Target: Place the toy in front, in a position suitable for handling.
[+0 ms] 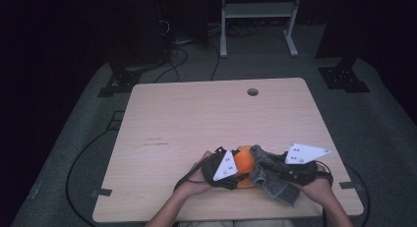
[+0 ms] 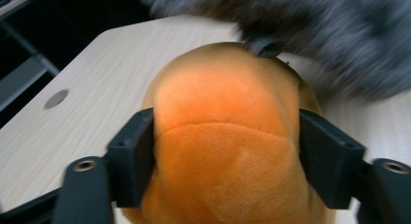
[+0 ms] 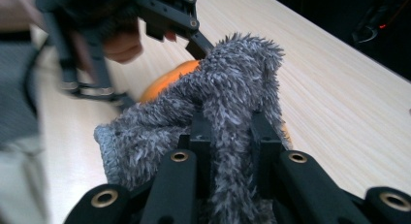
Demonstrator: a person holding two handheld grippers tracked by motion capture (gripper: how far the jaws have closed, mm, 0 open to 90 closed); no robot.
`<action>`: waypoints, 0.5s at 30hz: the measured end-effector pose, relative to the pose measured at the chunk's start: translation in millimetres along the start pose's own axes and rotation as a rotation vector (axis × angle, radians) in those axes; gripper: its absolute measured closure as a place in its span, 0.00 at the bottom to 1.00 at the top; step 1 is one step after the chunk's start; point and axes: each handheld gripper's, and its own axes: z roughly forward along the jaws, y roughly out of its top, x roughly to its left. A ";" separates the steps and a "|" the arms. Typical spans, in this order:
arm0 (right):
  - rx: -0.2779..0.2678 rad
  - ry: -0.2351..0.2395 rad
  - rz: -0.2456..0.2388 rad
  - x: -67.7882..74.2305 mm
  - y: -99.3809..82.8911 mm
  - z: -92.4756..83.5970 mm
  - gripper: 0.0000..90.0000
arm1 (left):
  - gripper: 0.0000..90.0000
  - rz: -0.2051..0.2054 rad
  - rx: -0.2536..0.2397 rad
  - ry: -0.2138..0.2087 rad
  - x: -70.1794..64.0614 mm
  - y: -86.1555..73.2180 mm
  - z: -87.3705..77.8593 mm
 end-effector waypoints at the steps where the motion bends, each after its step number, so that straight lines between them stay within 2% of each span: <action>1: 0.022 -0.011 -0.015 1.7 -0.9 5.5 0.84 | 0.25 -0.028 -0.003 0.003 -0.4 0.6 0.2; 2: 0.042 -0.013 -0.023 2.8 -4.1 12.9 0.84 | 0.19 -0.074 0.002 -0.002 1.5 0.9 -0.5; 4: 0.015 0.015 0.027 3.7 -11.2 20.8 0.84 | 0.15 -0.162 -0.009 -0.014 7.6 -2.6 -2.4; 6: 0.011 0.019 0.018 9.0 -10.1 22.5 0.84 | 0.13 -0.207 0.022 -0.038 11.1 -8.4 -1.0; 9: 0.021 0.025 0.007 10.5 -11.1 23.7 0.84 | 0.18 -0.215 0.024 -0.046 10.4 -14.6 -1.5; 12: 0.008 0.051 0.065 -2.4 -22.5 21.7 0.84 | 0.19 -0.213 0.021 -0.045 7.9 -17.2 -1.7; 15: 0.025 0.038 0.130 -15.4 -36.0 16.8 0.84 | 0.20 -0.208 0.016 -0.047 8.1 -17.5 -1.4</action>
